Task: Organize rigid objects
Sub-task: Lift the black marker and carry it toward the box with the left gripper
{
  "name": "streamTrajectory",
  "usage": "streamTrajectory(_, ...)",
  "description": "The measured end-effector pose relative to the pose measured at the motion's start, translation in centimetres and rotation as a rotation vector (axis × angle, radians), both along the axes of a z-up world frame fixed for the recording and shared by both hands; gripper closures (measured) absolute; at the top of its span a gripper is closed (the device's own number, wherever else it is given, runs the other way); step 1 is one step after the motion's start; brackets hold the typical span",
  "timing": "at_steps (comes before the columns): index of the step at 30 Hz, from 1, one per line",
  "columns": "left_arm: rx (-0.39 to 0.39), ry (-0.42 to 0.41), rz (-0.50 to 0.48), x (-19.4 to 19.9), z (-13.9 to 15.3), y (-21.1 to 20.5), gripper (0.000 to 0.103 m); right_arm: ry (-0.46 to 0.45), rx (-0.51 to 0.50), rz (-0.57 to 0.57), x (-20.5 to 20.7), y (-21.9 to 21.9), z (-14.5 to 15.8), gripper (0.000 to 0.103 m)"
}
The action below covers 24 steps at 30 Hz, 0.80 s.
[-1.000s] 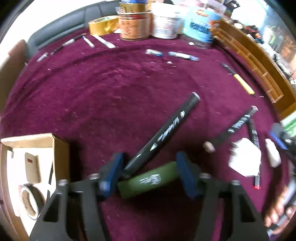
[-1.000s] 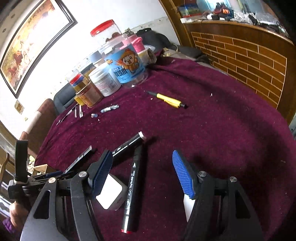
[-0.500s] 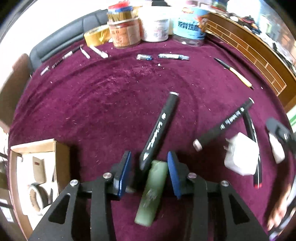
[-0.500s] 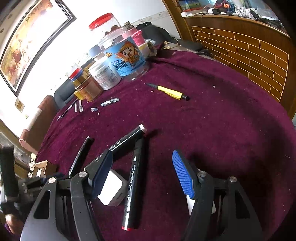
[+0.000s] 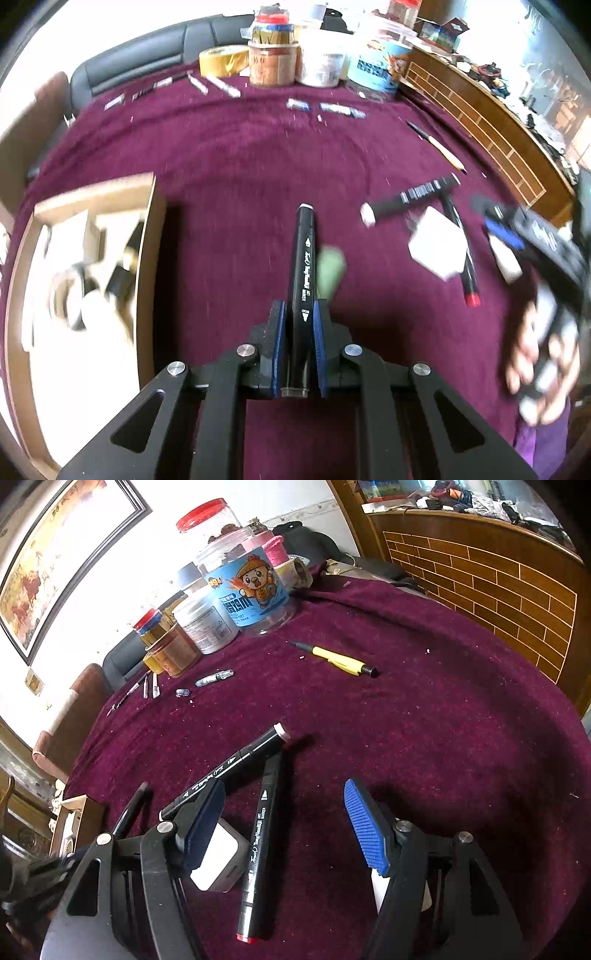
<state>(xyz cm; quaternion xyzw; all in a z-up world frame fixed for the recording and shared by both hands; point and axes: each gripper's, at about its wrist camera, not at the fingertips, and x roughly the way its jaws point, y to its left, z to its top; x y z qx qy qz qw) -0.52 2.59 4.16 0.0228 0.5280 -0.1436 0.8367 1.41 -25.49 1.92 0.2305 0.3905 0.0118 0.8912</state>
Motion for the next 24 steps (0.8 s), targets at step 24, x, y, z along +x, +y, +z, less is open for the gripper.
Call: streamTrajectory(24,-0.104,-0.001,0.095,-2.8,-1.6,3.1,0.092,0.017,-0.008,0.0,0.3,0.1,-0.2,0.037)
